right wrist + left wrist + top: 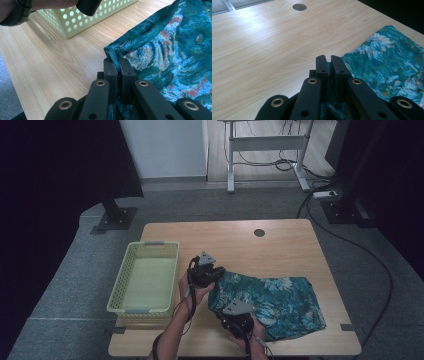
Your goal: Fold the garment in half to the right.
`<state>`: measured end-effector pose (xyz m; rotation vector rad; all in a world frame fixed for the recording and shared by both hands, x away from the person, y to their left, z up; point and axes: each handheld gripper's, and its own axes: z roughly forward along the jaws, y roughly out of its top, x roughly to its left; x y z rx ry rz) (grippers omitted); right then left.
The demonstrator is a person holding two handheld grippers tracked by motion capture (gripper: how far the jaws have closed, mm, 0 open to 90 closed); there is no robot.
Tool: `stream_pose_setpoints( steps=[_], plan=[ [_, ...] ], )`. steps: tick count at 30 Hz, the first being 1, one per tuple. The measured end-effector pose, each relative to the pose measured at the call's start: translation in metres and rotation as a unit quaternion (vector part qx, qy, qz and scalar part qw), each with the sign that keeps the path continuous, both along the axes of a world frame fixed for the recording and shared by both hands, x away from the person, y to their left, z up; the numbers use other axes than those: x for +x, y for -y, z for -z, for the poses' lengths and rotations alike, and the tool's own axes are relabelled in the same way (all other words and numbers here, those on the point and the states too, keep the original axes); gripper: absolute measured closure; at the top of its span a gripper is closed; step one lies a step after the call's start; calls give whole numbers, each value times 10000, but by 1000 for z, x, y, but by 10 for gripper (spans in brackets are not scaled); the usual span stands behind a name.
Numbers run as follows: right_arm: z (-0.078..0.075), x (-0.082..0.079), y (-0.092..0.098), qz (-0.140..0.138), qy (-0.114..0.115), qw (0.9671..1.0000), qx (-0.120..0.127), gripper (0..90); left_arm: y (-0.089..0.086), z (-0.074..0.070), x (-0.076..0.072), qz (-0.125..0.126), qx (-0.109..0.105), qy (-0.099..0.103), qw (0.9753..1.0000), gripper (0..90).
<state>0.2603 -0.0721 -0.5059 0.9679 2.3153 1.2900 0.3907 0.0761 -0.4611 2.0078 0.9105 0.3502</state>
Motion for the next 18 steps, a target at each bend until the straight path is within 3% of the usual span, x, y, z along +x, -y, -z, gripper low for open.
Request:
stream_pose_setpoints(
  steps=[8,15,18],
  plan=[
    [-4,2,1,4,-12,9999,112,849,-1,-7,1,58,6,-39,10000,856],
    [-35,3,-6,-97,257,9994,206,850,-3,-32,3,70,-113,87,9999,856],
    [-42,3,-7,-151,294,9990,287,850,-1,-35,-1,123,-95,122,9998,856]
  ],
)
